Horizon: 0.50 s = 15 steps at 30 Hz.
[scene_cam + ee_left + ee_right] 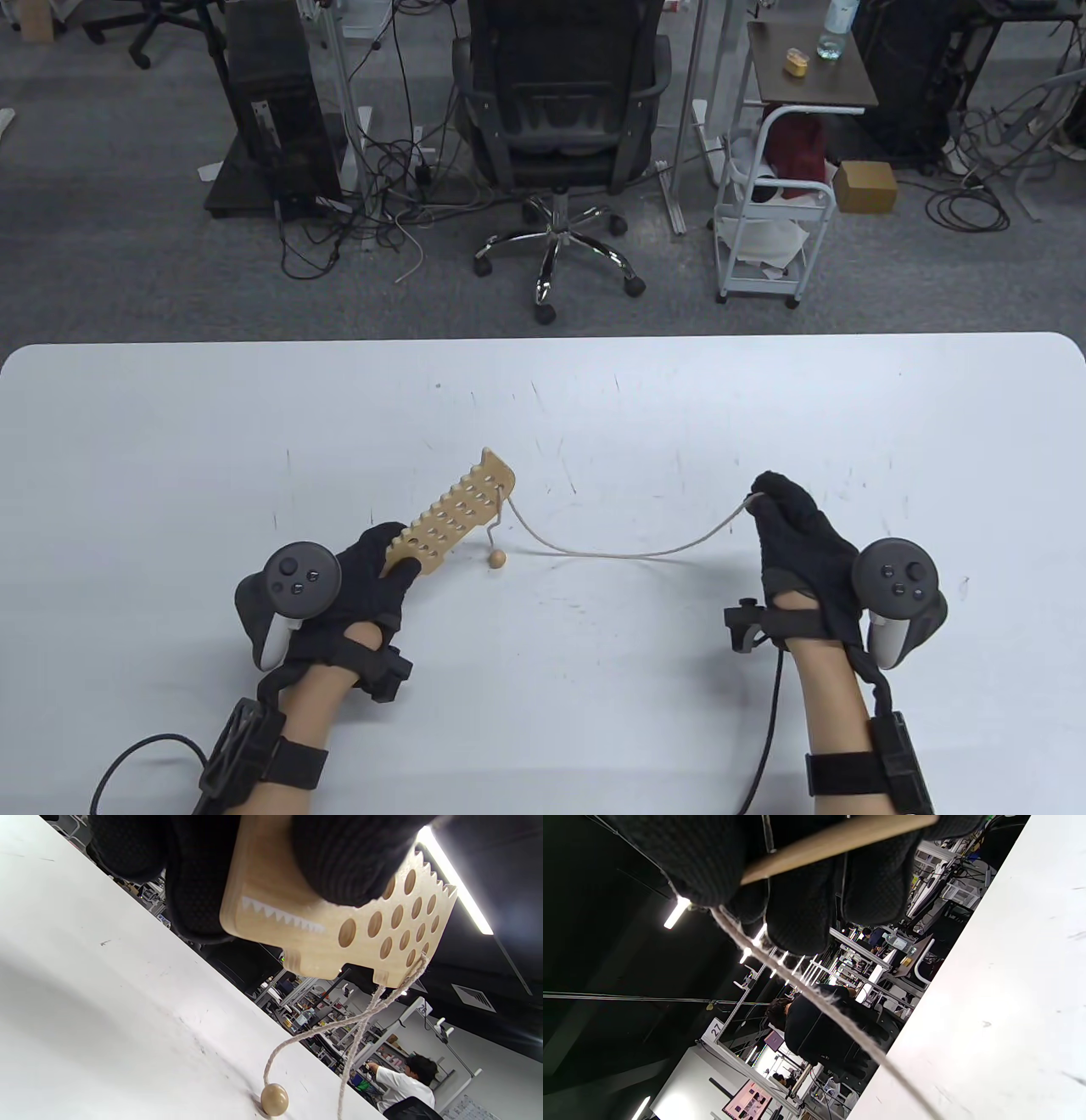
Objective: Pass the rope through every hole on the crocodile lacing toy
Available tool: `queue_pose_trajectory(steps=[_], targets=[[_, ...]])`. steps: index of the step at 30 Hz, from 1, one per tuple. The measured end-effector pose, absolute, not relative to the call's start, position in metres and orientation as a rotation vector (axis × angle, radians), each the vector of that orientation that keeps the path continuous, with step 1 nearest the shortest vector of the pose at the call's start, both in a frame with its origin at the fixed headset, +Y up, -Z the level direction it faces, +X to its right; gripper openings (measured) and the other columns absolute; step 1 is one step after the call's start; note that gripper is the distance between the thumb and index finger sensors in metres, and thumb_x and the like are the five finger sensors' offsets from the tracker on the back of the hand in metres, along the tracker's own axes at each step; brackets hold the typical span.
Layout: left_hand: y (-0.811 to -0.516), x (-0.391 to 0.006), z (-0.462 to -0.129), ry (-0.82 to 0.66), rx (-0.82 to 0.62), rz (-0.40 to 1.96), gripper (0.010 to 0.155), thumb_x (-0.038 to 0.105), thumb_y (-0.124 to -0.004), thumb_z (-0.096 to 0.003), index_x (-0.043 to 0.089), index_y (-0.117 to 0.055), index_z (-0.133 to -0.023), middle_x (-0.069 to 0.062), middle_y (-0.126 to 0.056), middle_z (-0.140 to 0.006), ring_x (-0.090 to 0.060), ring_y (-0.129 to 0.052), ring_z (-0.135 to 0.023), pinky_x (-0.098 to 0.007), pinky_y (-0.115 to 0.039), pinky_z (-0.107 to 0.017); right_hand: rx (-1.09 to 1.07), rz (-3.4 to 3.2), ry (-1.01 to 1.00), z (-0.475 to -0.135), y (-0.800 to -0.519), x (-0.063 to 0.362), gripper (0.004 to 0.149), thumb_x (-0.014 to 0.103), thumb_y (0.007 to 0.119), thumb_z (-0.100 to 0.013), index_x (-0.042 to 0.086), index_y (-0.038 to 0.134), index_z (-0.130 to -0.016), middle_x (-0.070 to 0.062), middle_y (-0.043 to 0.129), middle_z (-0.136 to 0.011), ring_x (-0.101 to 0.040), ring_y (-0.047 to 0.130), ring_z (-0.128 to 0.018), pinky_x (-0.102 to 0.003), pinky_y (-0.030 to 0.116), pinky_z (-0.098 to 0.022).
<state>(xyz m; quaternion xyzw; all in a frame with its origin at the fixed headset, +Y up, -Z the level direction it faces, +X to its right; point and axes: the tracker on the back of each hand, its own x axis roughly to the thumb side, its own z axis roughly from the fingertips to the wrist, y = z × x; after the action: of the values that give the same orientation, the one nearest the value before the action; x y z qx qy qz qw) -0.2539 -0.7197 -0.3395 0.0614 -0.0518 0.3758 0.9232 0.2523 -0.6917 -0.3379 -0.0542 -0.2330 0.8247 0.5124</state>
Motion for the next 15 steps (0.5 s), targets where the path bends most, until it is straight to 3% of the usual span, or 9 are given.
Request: queue_pose_trajectory(steps=[3, 8, 15], targets=[[-0.72, -0.249, -0.339, -0.131, 0.12, 0.76, 0.054, 0.038, -0.087, -0.037, 0.029, -0.072, -0.089, 0.004, -0.093, -0.077, -0.025, -0.101, -0.061, -0.049, -0.074, -0.063, -0.12, 2.029, -0.548, -0.338, -0.692, 0.247, 0.037, 0.037, 0.087, -0.045, 0.027, 0.09, -0.08, -0.005, 0.088, -0.081, -0.039, 0.075, -0.085, -0.066, 0.047, -0.066], [-0.719, -0.241, -0.336, -0.173, 0.114, 0.737, 0.054, 0.038, -0.087, -0.037, 0.03, -0.073, -0.089, 0.004, -0.093, -0.078, -0.025, -0.101, -0.061, -0.049, -0.074, -0.063, -0.092, 2.069, -0.492, -0.34, -0.693, 0.239, 0.037, 0.036, 0.09, -0.043, 0.025, 0.092, -0.078, -0.004, 0.093, -0.068, -0.035, 0.085, -0.073, -0.066, 0.05, -0.066], [-0.718, -0.228, -0.333, -0.238, 0.095, 0.699, 0.054, 0.038, -0.087, -0.037, 0.03, -0.072, -0.089, 0.004, -0.093, -0.078, -0.025, -0.1, -0.062, -0.049, -0.074, -0.063, -0.072, 2.125, -0.454, -0.342, -0.698, 0.227, 0.038, 0.034, 0.091, -0.041, 0.025, 0.091, -0.078, -0.002, 0.102, -0.063, -0.034, 0.096, -0.068, -0.065, 0.056, -0.064]])
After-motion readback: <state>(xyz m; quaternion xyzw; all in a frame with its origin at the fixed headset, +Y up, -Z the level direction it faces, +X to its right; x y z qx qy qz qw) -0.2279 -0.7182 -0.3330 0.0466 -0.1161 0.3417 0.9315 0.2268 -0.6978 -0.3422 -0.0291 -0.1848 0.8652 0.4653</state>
